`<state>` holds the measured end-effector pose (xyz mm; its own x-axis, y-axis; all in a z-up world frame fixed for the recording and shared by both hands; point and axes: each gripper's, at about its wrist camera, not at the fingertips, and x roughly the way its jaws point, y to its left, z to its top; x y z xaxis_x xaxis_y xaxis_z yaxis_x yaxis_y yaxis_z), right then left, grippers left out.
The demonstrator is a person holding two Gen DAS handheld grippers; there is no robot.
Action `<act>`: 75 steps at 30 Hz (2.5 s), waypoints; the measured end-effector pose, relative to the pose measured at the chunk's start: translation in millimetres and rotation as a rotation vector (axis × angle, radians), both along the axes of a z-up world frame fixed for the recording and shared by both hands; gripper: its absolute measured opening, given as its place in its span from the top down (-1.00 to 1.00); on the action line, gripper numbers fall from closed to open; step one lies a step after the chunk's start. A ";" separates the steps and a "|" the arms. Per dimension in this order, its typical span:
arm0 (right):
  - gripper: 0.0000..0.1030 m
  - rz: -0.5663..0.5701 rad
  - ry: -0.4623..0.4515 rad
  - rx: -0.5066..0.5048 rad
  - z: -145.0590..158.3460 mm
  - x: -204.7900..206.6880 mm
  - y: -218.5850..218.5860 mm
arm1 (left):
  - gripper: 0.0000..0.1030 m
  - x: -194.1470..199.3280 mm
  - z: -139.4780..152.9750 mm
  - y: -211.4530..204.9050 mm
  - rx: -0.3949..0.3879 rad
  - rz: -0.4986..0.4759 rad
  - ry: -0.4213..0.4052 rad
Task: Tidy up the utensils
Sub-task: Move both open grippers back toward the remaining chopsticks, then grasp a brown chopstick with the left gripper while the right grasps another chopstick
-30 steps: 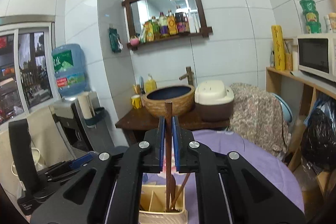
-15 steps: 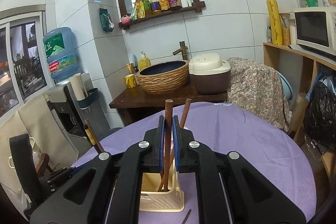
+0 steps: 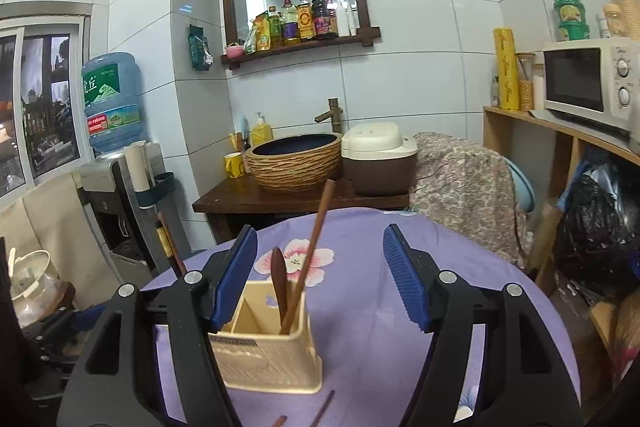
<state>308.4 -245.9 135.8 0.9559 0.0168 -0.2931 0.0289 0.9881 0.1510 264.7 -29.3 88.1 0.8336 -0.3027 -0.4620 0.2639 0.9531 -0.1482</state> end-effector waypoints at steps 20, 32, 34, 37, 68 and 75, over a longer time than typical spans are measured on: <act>-0.48 -0.057 0.406 -0.030 -154.7 -68.8 0.0 | 0.21 -43.8 -114.7 16.2 0.062 -0.033 0.320; -0.48 -0.059 0.436 0.006 -161.1 -77.2 -10.5 | 0.32 -11.7 -129.2 -59.1 0.194 -0.211 0.386; -0.48 -0.060 0.442 0.005 -162.3 -76.8 -12.2 | 0.32 -5.7 -132.2 -65.1 0.220 -0.209 0.390; -0.48 -0.063 0.450 0.008 -163.0 -74.1 -14.0 | 0.38 1.3 -135.1 -74.2 0.241 -0.214 0.401; 0.18 -0.076 0.644 -0.029 -185.7 55.7 41.6 | 0.84 15.8 -136.8 -33.8 0.159 -0.094 0.432; 0.41 -0.107 0.634 -0.058 -186.8 66.8 43.6 | 0.84 13.8 -137.5 -35.6 0.172 -0.095 0.421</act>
<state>375.2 -202.4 -51.0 0.5926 -0.1020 -0.7990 0.1941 0.9808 0.0188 278.4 -64.9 -49.4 0.5348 -0.2574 -0.8048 0.3017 0.9478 -0.1027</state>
